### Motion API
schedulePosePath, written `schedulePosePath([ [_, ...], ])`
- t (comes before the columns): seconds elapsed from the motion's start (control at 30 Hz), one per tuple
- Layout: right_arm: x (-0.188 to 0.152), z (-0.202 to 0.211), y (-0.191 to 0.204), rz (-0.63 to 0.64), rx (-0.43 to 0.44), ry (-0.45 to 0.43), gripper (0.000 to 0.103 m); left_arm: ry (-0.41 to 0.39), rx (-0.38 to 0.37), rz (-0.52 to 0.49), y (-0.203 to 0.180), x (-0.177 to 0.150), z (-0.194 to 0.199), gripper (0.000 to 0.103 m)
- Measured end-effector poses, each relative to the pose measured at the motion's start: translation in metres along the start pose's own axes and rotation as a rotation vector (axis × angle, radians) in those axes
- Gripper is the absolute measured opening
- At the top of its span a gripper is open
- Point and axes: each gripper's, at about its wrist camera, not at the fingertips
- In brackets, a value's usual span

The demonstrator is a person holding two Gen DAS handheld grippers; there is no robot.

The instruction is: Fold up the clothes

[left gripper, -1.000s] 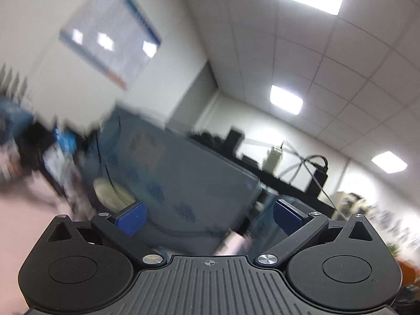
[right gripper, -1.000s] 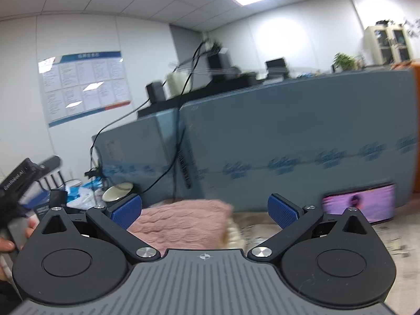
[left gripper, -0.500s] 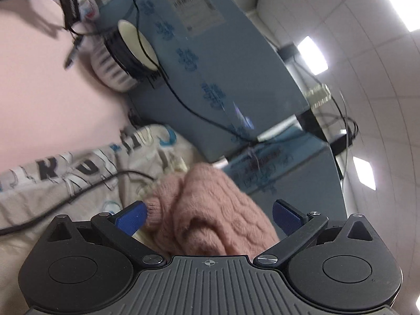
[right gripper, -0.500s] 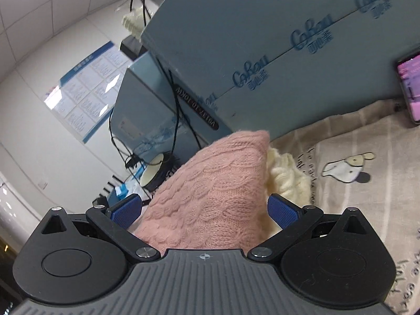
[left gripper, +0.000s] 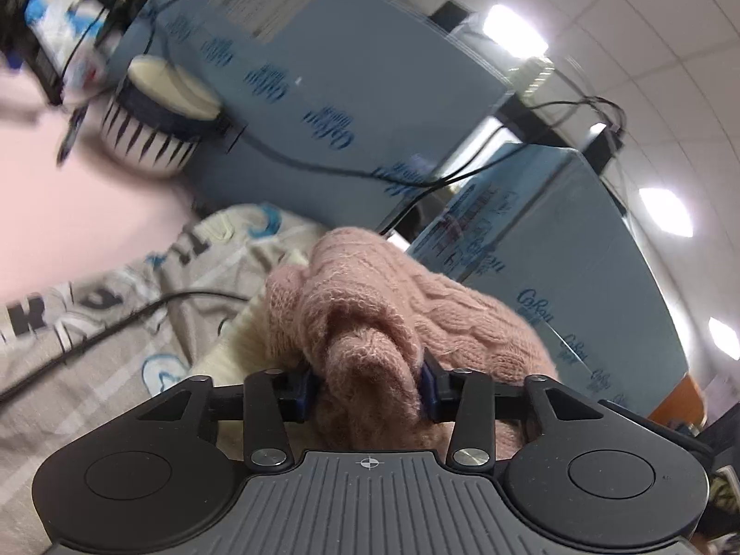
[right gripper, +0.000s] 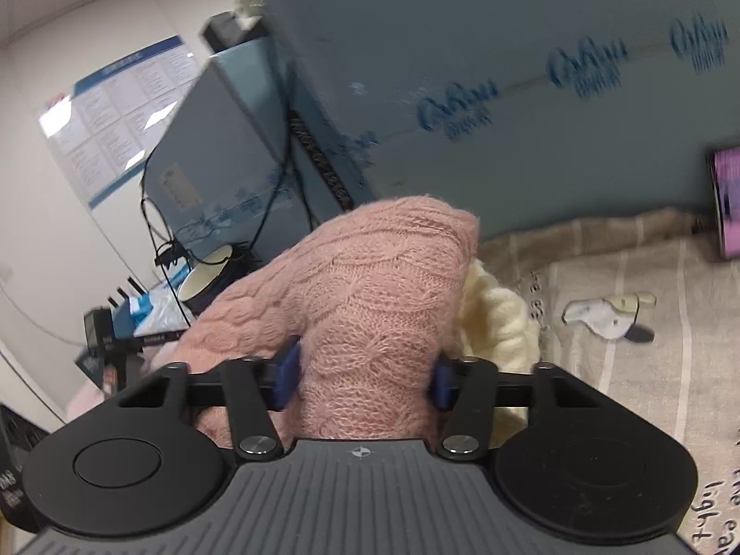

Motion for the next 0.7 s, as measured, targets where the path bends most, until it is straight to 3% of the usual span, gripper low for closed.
schedulePosePath([
  [0.17, -0.003, 0.021, 0.018, 0.041, 0.036, -0.069, 0.035, -0.112, -0.078, -0.051, -0.011, -0.002, 0.028, 0.038],
  [0.33, 0.005, 0.071, 0.025, 0.002, 0.131, -0.147, 0.034, -0.160, -0.320, -0.080, -0.017, -0.004, 0.044, 0.038],
  [0.47, 0.005, 0.126, 0.017, -0.031, 0.139, -0.156, 0.034, -0.086, -0.507, -0.181, -0.038, -0.014, 0.047, 0.038],
  [0.53, 0.002, 0.154, 0.008, -0.052, 0.126, -0.147, 0.034, -0.023, -0.560, -0.212, -0.059, -0.025, 0.047, 0.038],
  [0.7, -0.014, 0.226, -0.018, -0.093, 0.012, -0.137, 0.034, 0.139, -0.574, -0.337, -0.128, -0.069, 0.052, 0.038],
])
Point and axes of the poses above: each gripper's, at about its wrist camera, not at the fingertips, and z roughly against the way its jaws point, y to its left, x to its top, and after that the axes turned 13 degrees about x, right-handed
